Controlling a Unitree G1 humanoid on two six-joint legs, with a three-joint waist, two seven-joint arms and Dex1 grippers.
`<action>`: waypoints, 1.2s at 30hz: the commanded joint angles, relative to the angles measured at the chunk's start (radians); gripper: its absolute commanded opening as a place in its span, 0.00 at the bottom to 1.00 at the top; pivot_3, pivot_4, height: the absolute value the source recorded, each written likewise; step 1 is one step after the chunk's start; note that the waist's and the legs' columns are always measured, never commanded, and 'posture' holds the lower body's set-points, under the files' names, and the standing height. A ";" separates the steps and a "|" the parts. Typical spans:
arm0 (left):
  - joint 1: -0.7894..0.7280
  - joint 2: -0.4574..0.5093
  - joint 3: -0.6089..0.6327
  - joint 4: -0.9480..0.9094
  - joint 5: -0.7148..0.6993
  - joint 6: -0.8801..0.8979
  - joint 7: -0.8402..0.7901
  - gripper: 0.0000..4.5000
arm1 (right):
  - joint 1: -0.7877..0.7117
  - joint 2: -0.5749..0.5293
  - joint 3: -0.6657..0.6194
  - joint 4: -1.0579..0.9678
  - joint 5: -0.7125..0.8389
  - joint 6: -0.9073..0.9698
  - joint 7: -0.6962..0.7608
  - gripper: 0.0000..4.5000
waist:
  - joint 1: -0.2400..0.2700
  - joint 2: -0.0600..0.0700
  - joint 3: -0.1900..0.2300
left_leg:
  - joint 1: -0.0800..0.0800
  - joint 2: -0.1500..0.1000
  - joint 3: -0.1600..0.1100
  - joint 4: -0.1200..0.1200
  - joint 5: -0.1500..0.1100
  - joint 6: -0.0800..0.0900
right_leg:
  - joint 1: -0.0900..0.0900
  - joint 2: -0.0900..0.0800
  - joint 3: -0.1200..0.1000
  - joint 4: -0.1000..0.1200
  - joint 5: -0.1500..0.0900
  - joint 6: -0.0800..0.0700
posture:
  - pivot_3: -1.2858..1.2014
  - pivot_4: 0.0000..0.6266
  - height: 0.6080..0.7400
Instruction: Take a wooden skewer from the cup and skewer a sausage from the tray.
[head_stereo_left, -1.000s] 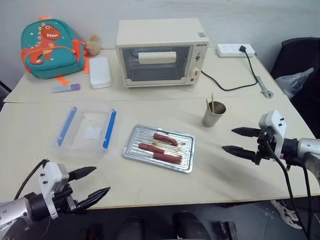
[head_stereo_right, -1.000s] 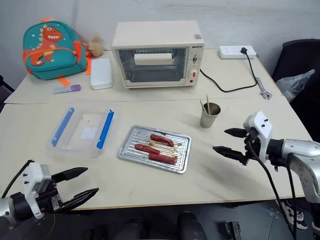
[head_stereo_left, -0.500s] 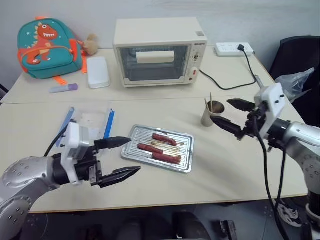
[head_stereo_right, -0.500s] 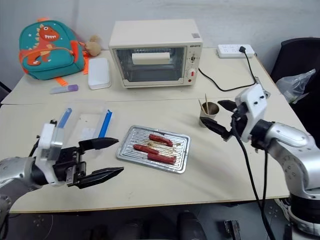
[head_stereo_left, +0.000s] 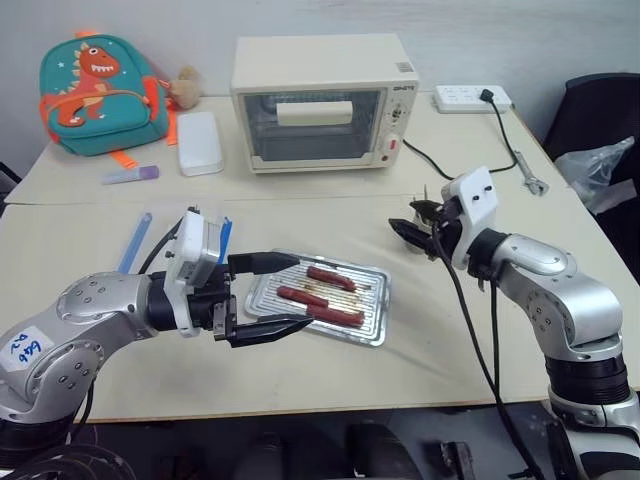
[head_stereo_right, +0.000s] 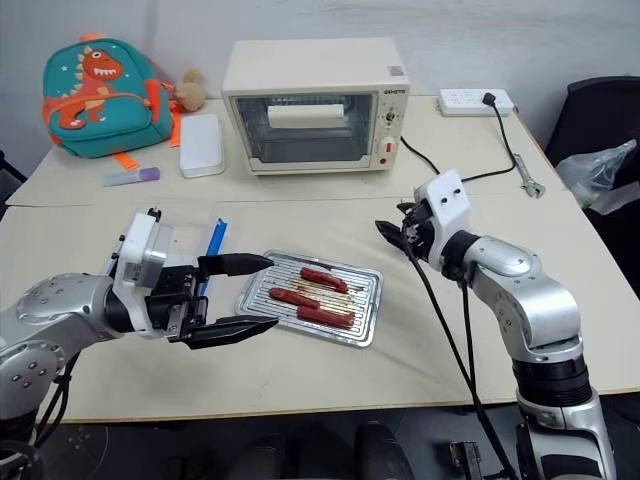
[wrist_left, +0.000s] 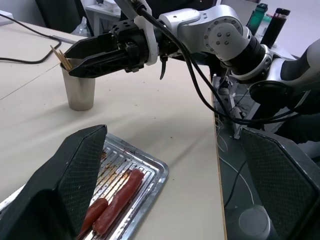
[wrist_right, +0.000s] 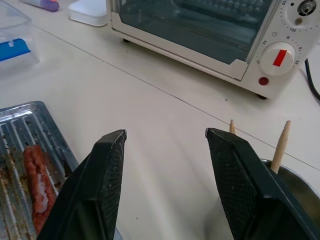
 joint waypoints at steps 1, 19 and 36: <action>-0.005 -0.002 0.002 -0.015 0.019 -0.024 -0.010 1.00 | -0.019 0.006 -0.031 0.016 -0.032 -0.036 -0.024 0.58 | 0.000 0.000 0.000 | 0.000 0.000 0.000 0.000 0.000 0.000 | 0.000 0.000 0.000 0.000 0.000 0.000 | 0.52 0.24 1.00; -0.009 0.002 0.009 -0.025 0.037 -0.028 -0.008 1.00 | -0.039 0.070 -0.038 0.095 -0.069 -0.080 -0.039 0.29 | -0.001 0.000 0.000 | 0.000 0.000 0.000 0.000 0.000 0.000 | 0.000 0.000 0.000 0.000 0.000 0.000 | 0.52 0.24 1.00; -0.035 -0.003 0.001 -0.015 0.039 -0.029 -0.009 1.00 | -0.043 0.067 -0.058 0.102 -0.098 -0.085 -0.069 0.01 | -0.001 0.000 0.000 | 0.000 0.000 0.000 0.000 0.000 0.000 | 0.000 0.000 0.000 0.000 0.000 0.000 | 0.52 0.24 1.00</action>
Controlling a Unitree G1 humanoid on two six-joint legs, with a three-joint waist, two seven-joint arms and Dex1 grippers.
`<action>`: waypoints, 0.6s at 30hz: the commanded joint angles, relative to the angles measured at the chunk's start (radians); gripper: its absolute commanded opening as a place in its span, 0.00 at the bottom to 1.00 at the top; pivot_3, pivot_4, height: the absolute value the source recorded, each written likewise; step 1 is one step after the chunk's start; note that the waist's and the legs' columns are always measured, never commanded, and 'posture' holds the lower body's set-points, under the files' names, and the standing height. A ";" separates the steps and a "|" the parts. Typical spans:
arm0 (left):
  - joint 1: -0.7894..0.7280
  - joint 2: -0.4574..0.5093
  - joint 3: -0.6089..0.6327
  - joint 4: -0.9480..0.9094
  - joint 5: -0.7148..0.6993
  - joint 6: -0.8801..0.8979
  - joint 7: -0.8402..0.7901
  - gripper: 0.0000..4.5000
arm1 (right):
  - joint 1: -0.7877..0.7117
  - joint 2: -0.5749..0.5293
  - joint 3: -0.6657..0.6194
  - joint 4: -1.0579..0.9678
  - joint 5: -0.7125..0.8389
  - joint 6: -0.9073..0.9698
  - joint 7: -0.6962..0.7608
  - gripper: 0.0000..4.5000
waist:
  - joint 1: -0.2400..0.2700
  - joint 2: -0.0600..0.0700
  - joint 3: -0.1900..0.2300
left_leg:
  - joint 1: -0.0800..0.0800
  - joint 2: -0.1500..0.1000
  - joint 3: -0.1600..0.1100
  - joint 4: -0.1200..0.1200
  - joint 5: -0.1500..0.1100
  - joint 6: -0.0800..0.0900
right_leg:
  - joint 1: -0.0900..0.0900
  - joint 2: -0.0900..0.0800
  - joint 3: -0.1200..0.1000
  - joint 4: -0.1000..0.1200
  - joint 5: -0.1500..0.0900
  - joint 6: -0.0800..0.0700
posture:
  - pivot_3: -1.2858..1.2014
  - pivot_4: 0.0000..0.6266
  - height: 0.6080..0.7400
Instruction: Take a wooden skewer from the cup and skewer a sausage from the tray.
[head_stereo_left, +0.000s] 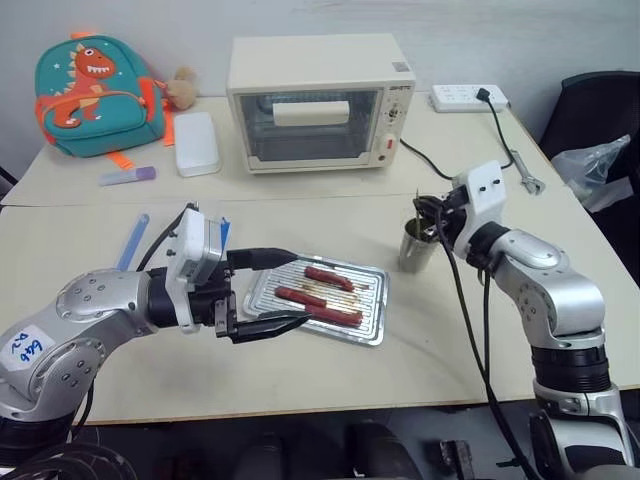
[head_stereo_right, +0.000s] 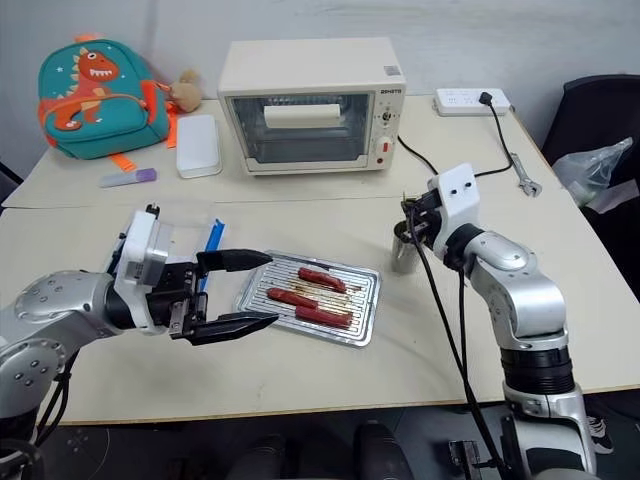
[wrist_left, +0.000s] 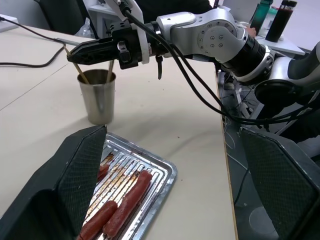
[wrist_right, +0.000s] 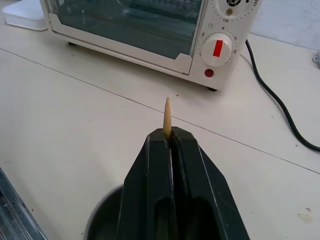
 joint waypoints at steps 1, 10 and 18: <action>-0.017 -0.003 0.003 -0.013 0.006 -0.019 -0.009 1.00 | -0.011 -0.011 -0.027 -0.028 -0.012 -0.006 -0.011 0.01 | 0.000 0.000 0.000 | 0.000 0.000 0.000 0.000 0.000 0.000 | 0.000 0.000 0.000 0.000 0.000 0.000 | 0.52 0.24 1.00; -0.029 -0.013 -0.007 0.004 0.029 -0.026 -0.024 1.00 | -0.025 -0.020 -0.044 -0.079 -0.003 0.032 -0.011 0.01 | 0.000 0.000 0.000 | 0.000 0.000 0.000 0.000 0.000 0.000 | 0.000 0.000 0.000 0.000 0.000 0.000 | 0.52 0.24 1.00; -0.046 -0.031 -0.024 0.049 0.089 -0.065 -0.044 1.00 | -0.173 -0.024 -0.176 -0.154 0.144 0.250 -0.043 0.01 | 0.000 0.001 0.000 | 0.000 0.000 0.000 0.000 0.000 0.000 | 0.000 0.000 0.000 0.000 0.000 0.000 | 0.52 0.24 1.00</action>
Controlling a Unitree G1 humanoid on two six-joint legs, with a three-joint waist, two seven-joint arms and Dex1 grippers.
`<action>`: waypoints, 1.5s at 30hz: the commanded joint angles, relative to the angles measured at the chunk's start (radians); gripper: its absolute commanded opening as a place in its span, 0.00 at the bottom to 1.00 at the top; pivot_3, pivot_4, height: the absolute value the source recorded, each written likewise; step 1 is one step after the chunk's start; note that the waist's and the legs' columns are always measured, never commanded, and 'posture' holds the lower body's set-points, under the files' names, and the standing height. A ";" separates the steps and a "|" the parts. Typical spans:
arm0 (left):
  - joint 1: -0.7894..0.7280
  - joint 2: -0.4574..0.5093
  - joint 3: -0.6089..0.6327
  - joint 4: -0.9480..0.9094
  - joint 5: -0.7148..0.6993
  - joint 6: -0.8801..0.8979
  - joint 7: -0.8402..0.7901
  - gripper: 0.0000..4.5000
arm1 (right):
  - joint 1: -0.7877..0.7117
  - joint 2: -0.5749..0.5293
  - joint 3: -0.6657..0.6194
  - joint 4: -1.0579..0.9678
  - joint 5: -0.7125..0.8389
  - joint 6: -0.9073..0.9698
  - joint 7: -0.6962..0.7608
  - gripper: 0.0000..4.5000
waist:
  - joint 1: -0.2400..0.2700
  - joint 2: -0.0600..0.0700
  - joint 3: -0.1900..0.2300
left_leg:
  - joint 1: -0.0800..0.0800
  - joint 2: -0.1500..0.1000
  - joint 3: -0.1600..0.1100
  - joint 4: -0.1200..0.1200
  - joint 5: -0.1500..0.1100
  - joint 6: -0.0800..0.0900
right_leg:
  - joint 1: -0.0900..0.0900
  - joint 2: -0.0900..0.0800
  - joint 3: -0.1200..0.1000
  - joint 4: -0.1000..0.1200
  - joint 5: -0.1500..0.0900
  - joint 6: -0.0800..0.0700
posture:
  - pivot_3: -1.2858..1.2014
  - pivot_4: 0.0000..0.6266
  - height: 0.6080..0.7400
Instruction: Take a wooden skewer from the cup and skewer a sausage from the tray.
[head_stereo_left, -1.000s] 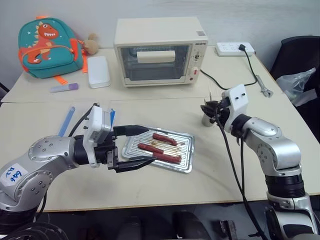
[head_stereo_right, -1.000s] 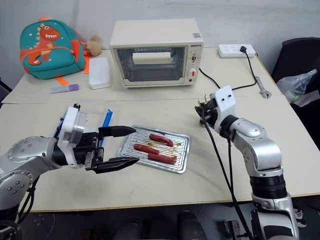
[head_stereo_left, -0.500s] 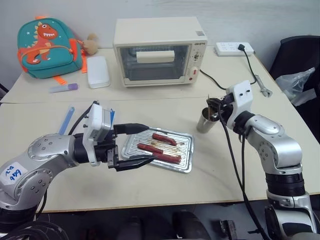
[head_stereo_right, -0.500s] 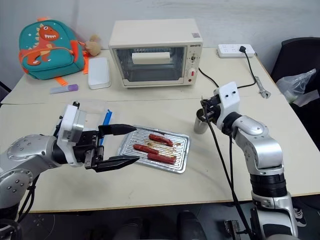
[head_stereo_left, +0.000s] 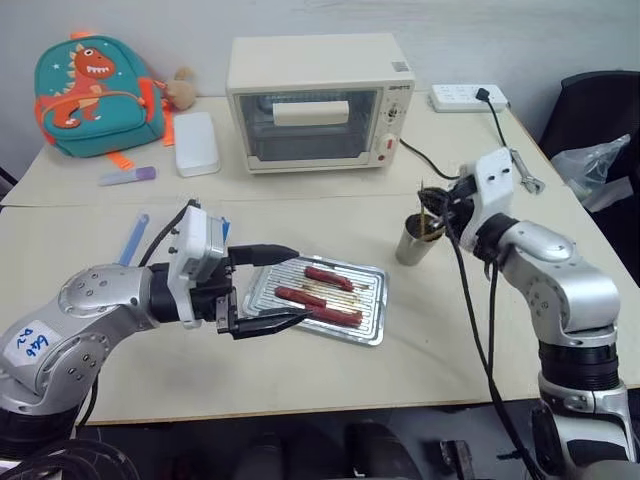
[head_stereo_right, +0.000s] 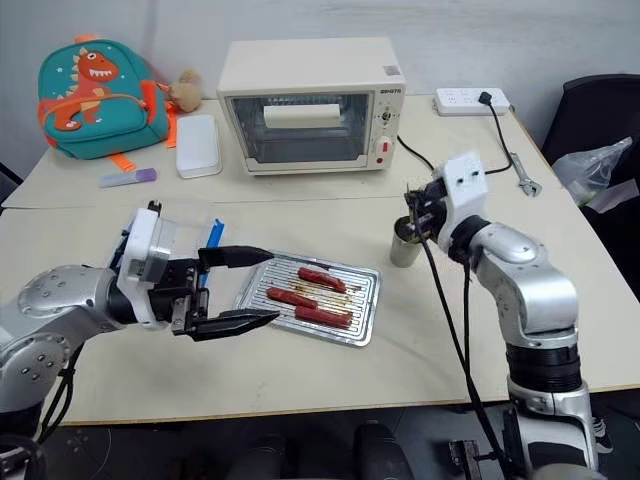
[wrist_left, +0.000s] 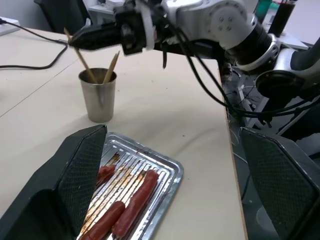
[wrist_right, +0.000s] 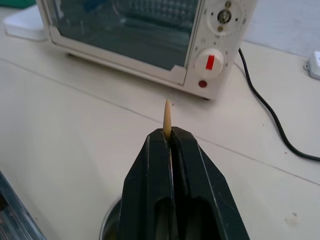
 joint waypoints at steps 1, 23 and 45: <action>-0.028 -0.023 -0.004 0.007 0.028 -0.045 -0.004 1.00 | -0.107 -0.005 -0.111 -0.065 0.098 0.119 -0.043 0.01 | 0.000 0.000 0.000 | 0.000 0.000 0.000 0.000 0.000 0.000 | 0.000 0.000 0.000 0.000 0.000 0.000 | 0.52 0.24 1.00; -0.357 -0.565 -0.201 0.307 0.361 -0.317 0.301 1.00 | -0.642 0.595 -0.898 -0.020 0.564 0.759 -0.736 0.01 | -0.001 0.001 0.000 | -0.006 -0.001 0.000 0.000 0.001 -0.001 | -0.006 -0.001 -0.001 0.002 0.000 0.001 | 0.52 0.24 1.00; -0.406 -0.662 -0.203 0.428 0.461 -0.380 0.329 0.62 | -0.388 0.508 -0.493 -0.006 1.371 0.270 -1.352 0.00 | -0.030 0.001 0.000 | -0.018 -0.001 0.001 0.001 0.007 -0.002 | -0.019 -0.001 -0.001 0.008 0.001 0.002 | 0.52 0.24 1.00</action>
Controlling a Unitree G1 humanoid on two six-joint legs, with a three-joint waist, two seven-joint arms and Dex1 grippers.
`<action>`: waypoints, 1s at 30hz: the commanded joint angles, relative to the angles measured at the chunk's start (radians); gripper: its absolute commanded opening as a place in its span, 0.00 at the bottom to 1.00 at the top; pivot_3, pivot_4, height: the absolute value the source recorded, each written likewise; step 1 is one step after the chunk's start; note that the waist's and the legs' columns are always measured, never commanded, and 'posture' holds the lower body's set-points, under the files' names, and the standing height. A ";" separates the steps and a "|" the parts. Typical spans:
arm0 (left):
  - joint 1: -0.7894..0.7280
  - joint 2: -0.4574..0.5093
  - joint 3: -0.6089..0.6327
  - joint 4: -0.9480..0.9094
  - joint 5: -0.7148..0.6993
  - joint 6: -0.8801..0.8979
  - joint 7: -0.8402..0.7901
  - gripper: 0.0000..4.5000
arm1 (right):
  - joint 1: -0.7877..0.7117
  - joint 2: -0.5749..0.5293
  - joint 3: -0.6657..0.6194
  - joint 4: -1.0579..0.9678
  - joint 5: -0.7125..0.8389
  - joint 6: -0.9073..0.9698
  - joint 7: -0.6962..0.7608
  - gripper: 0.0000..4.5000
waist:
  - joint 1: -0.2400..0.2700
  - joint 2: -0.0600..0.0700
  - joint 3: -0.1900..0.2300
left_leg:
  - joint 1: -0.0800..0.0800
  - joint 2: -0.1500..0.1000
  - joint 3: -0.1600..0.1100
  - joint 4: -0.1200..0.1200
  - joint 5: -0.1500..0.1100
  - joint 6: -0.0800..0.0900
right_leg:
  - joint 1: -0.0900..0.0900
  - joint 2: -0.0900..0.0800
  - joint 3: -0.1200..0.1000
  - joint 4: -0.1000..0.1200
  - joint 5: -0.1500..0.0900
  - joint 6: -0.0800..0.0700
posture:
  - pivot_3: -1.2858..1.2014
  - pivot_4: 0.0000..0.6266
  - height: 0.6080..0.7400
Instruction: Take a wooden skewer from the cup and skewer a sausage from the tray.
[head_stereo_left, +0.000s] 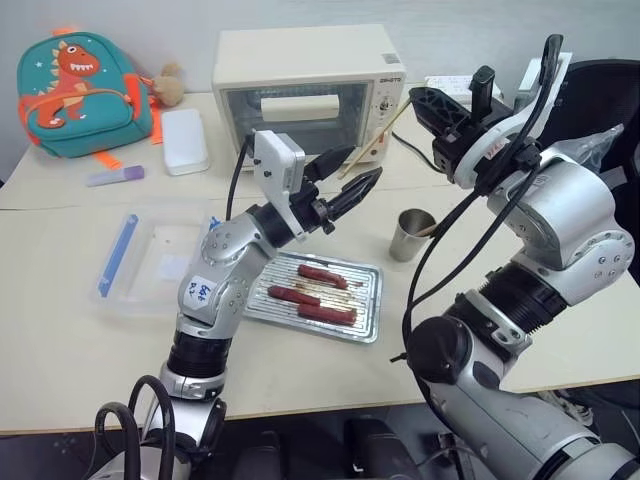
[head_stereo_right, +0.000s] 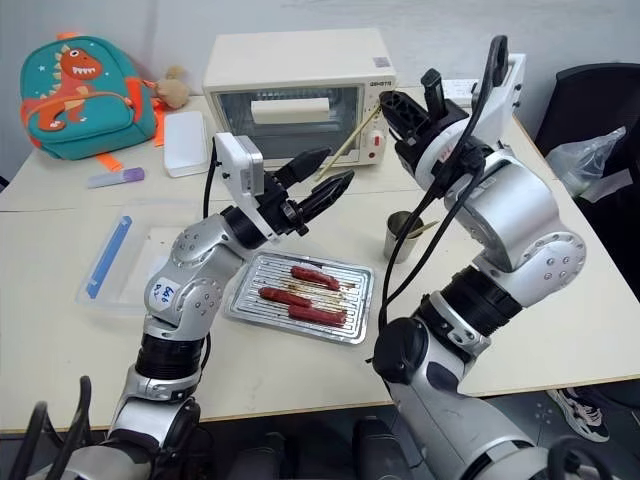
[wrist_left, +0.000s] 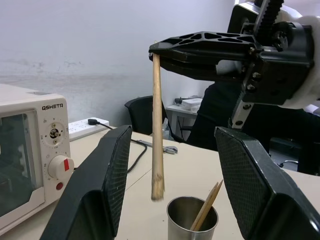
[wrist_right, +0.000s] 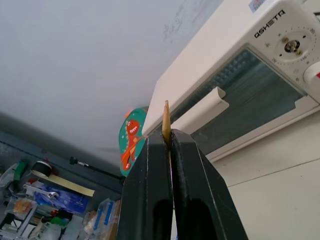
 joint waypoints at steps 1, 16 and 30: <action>-0.034 -0.015 0.004 0.004 0.017 -0.031 0.002 0.62 | 0.044 -0.083 0.144 -0.029 0.165 -0.162 -0.052 0.00 | 0.000 0.000 0.000 | 0.000 0.000 0.000 0.000 0.000 0.000 | 0.000 0.000 0.000 0.000 0.000 0.000 | 0.52 0.24 1.00; -0.015 -0.049 0.035 -0.075 -0.030 0.018 0.036 0.62 | 0.179 -0.342 0.406 -0.054 0.315 -0.492 0.011 0.00 | 0.005 0.000 0.000 | -0.001 0.001 -0.001 0.000 0.000 0.001 | 0.000 0.000 -0.001 -0.003 0.000 0.001 | 0.52 0.24 1.00; 0.031 -0.090 0.005 -0.129 -0.024 0.061 0.074 0.32 | 0.203 -0.399 0.459 -0.063 0.315 -0.572 0.074 0.00 | 0.009 0.000 0.000 | -0.001 0.001 -0.001 0.000 0.000 0.001 | 0.001 0.000 -0.001 -0.004 0.001 0.002 | 0.52 0.24 1.00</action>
